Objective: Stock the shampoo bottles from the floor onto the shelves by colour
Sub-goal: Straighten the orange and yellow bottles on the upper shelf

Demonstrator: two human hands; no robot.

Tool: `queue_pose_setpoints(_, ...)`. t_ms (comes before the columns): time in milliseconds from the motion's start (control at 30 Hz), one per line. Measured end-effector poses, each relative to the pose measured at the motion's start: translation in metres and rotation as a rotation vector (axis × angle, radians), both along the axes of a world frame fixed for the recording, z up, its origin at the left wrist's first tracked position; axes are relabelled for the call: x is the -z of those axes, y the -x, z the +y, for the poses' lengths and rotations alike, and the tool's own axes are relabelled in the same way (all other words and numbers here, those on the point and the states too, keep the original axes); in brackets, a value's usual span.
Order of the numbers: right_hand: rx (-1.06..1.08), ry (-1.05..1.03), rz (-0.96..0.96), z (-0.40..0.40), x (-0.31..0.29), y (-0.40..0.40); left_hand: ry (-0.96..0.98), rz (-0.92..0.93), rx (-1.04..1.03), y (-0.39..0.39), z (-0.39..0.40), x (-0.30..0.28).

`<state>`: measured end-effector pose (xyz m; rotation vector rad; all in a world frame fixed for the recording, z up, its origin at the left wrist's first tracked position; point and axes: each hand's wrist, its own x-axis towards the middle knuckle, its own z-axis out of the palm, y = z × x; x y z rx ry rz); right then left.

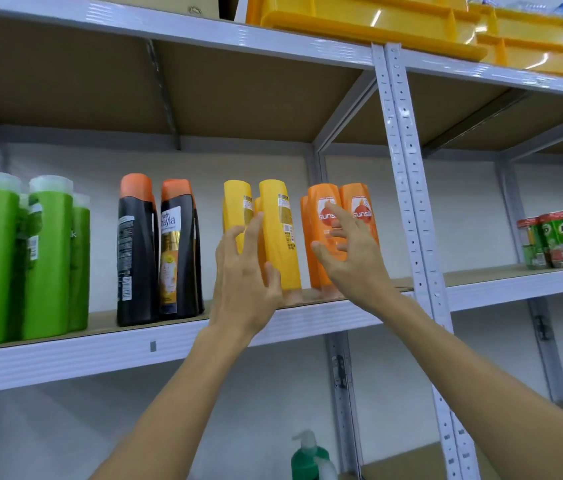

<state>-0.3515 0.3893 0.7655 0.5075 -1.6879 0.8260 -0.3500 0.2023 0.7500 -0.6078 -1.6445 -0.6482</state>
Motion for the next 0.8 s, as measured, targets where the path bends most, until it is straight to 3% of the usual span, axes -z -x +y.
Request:
queue_pose_setpoints(200,-0.069,-0.104,0.008,-0.024,0.003,0.011,-0.032,-0.058,0.038,0.008,-0.02,-0.006)
queue_pose_setpoints(433,0.032,-0.052,0.041,-0.046,0.021,0.038,-0.123,-0.232,0.133,0.022,-0.029,-0.002)
queue_pose_setpoints(800,0.019,-0.016,0.012,-0.056,0.036,0.055,-0.158,-0.302,0.19,0.04,-0.033,-0.001)
